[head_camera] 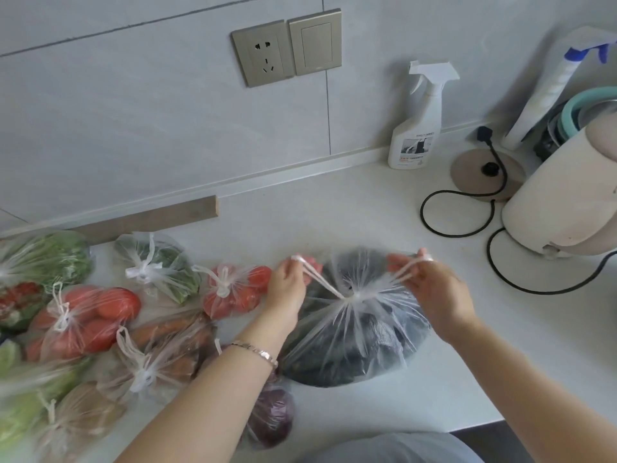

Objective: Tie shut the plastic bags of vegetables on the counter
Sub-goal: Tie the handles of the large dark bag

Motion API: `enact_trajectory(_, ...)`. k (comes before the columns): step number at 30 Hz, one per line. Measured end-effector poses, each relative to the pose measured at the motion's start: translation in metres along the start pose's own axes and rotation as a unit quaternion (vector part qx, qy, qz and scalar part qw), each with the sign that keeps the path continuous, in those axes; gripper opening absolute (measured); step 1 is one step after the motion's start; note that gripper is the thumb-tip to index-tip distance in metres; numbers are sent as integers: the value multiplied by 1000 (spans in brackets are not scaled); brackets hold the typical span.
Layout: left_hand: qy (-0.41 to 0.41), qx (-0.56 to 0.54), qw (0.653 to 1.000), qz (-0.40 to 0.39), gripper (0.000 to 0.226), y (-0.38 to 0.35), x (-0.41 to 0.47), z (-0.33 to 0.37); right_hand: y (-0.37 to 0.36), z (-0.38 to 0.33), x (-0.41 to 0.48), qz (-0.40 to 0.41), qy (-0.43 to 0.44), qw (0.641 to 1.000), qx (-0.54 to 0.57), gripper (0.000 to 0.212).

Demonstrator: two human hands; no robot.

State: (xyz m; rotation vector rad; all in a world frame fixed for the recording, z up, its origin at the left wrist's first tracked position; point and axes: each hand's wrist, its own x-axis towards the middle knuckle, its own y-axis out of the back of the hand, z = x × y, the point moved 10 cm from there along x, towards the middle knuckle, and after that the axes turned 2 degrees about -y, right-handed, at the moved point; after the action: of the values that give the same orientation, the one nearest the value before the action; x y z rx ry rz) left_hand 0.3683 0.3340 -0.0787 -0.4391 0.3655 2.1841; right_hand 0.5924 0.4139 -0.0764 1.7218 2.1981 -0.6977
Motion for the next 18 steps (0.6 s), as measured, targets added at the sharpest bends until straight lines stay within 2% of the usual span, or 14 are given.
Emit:
enact_trajectory(2,72,-193,976,-68,39,-33,-10,2,-33,-5,-1,-99,-22,991,82,38)
enact_trajectory(4,97,-231,961,-113,46,-50,-11,5,-47,-6,3,-124,-40,983,131,42)
enact_trajectory(6,80,-155,974,-145,47,-52,-7,6,-45,-3,12,-96,-42,988,116,54)
enact_trajectory(8,54,-59,983,-165,48,-46,0,-3,-31,6,19,-41,-32,998,41,59)
enact_trajectory(13,56,75,977,-190,48,-35,-4,-39,22,49,21,101,-54,987,-113,50)
enact_trajectory(15,27,132,969,-208,43,-42,-7,-32,21,33,20,110,-10,976,-185,48)
enact_trajectory(18,-10,166,958,-233,35,-54,-8,-7,-3,-14,15,67,51,971,-225,43)
